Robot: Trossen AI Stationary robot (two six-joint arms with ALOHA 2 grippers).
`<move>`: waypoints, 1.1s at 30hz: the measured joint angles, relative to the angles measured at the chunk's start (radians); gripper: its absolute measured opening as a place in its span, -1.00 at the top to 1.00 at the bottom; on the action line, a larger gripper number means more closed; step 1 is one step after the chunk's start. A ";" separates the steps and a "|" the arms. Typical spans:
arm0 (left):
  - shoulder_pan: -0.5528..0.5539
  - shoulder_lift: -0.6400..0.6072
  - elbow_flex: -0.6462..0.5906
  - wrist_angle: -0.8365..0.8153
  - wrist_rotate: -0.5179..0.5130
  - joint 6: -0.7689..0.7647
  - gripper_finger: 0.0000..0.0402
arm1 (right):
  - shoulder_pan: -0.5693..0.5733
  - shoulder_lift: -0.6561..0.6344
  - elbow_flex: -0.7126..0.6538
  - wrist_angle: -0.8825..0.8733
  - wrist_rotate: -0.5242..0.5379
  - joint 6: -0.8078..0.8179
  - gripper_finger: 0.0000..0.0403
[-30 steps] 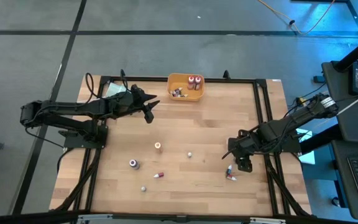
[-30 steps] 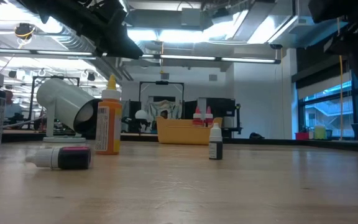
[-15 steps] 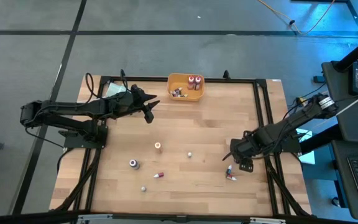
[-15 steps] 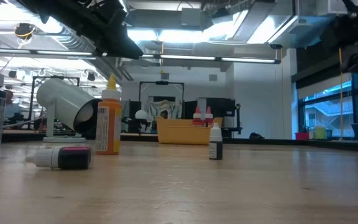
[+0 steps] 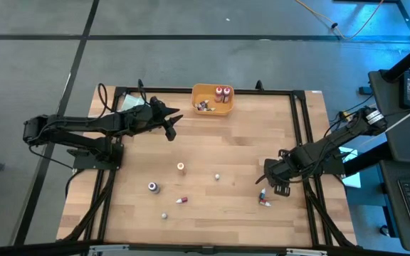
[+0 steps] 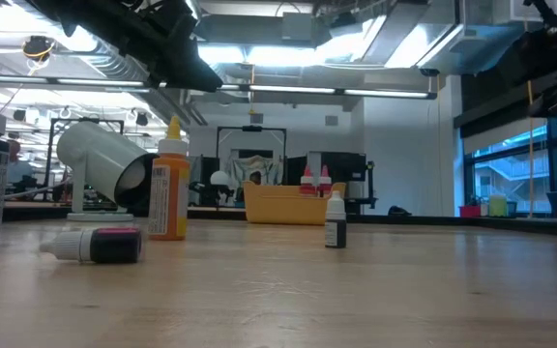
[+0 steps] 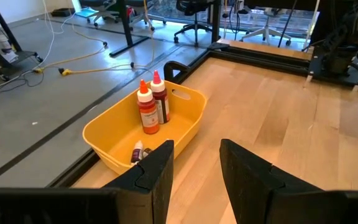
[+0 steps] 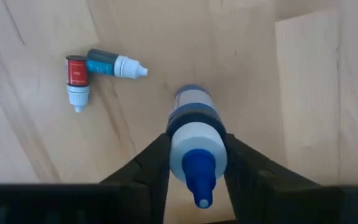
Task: Pick & Place food coloring
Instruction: Put the big blue food coloring bottle into the yellow bin
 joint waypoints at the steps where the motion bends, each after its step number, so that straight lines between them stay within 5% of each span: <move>1: 0.000 0.000 0.000 0.000 0.000 0.000 0.37 | 0.000 0.002 0.006 -0.002 0.001 -0.001 0.39; 9: 0.000 0.000 0.000 0.000 0.000 -0.001 0.37 | -0.089 0.003 0.221 -0.114 0.099 -0.069 0.39; 20: 0.000 0.000 0.000 0.001 0.000 -0.029 0.37 | -0.555 0.034 0.677 -0.214 0.287 -0.492 0.39; 26: 0.000 0.000 0.000 0.002 0.002 -0.053 0.37 | -0.789 0.209 0.916 -0.215 0.282 -0.723 0.39; 33: 0.000 0.000 0.000 0.001 0.004 -0.081 0.37 | -0.956 0.480 1.077 -0.231 0.139 -0.941 0.39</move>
